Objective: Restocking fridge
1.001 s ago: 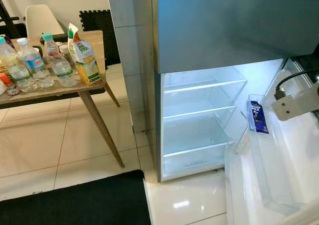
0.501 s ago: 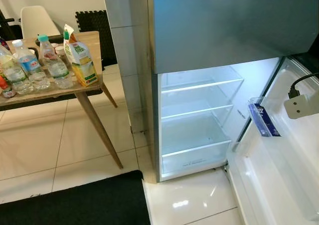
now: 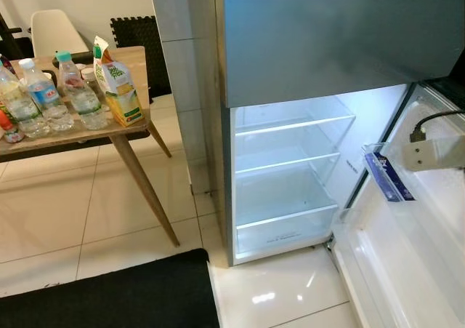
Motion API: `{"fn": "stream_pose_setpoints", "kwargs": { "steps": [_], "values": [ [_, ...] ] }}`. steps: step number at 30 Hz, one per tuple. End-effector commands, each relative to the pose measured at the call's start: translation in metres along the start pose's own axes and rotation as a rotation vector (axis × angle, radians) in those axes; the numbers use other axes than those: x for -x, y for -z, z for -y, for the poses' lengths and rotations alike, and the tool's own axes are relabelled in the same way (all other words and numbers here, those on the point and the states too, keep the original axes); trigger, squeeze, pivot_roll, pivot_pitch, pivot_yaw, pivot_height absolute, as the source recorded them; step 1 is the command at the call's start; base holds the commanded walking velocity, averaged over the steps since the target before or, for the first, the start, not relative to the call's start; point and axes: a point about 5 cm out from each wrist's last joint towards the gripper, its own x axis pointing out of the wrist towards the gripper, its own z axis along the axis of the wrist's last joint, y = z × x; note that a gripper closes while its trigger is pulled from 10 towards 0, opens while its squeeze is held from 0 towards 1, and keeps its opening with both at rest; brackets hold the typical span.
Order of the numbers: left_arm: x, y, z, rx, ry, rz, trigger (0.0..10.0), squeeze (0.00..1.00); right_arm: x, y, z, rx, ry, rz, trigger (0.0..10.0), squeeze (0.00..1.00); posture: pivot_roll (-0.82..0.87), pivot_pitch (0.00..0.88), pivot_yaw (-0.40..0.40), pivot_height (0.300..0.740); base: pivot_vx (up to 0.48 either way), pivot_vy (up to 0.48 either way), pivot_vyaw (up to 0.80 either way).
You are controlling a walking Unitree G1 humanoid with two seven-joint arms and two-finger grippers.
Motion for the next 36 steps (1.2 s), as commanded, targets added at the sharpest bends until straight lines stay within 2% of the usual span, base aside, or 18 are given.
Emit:
{"fn": "stream_pose_setpoints", "kwargs": {
  "steps": [1,2,3,4,5,7,11,14,19,24,28,36],
  "values": [
    [-0.003,-0.013,0.021,0.012,0.080,0.049,10.0,0.00,-0.001,-0.012,-0.001,-0.002,-0.036,0.092,10.0,0.00,-0.08,0.000,-0.047,0.740,0.000,0.000,0.00],
    [-0.003,-0.013,0.021,0.012,0.080,0.049,10.0,0.00,-0.002,-0.013,-0.002,-0.003,-0.053,0.113,10.0,0.00,-0.08,0.000,-0.047,0.740,0.000,0.000,0.00],
    [-0.003,-0.014,0.021,0.012,0.079,0.050,10.0,0.00,-0.002,-0.015,-0.009,0.004,-0.120,0.158,10.0,0.00,-0.08,0.000,-0.047,0.740,0.000,0.000,0.00],
    [-0.003,-0.014,0.021,0.012,0.079,0.050,10.0,0.00,-0.002,-0.015,-0.009,0.004,-0.120,0.158,10.0,0.00,-0.08,0.000,-0.047,0.740,0.000,0.000,0.00],
    [-0.003,-0.014,0.021,0.013,0.079,0.050,10.0,0.00,-0.002,-0.016,-0.016,0.002,-0.184,0.206,10.0,0.00,-0.08,0.000,-0.048,0.740,0.000,0.000,0.00],
    [-0.003,-0.013,0.021,0.014,0.080,0.050,10.0,0.00,0.003,-0.006,-0.023,0.004,-0.241,0.202,10.0,0.00,-0.08,0.000,-0.050,0.740,0.000,0.000,0.00],
    [-0.003,-0.012,0.024,0.014,0.086,0.046,10.0,0.00,0.013,0.032,-0.020,-0.025,-0.157,-0.045,10.0,0.00,-0.09,0.000,-0.051,0.740,0.000,0.000,0.00],
    [-0.003,-0.011,0.024,0.013,0.087,0.045,10.0,0.00,0.023,0.049,-0.017,-0.058,-0.106,-0.133,10.0,0.00,-0.09,0.000,-0.055,0.740,0.000,0.000,0.00],
    [-0.003,-0.011,0.023,0.012,0.088,0.043,10.0,0.00,0.035,0.065,-0.017,-0.109,-0.073,-0.191,10.0,0.00,-0.09,0.000,-0.054,0.740,0.000,0.000,0.00],
    [-0.003,-0.011,0.023,0.010,0.087,0.043,10.0,0.00,0.038,0.074,-0.018,-0.132,-0.023,-0.249,10.0,0.00,-0.09,0.000,-0.054,0.740,0.000,0.000,0.00],
    [-0.003,-0.012,0.023,0.010,0.087,0.045,10.0,0.00,0.036,0.082,-0.012,-0.159,0.105,-0.341,10.0,0.00,-0.09,0.000,-0.055,0.740,0.000,0.000,0.00],
    [-0.003,-0.010,0.024,0.015,0.087,0.043,10.0,0.00,0.035,0.094,-0.012,-0.188,0.253,-0.452,10.0,0.00,-0.09,0.000,-0.062,0.740,0.000,0.000,0.00]
  ]
}}
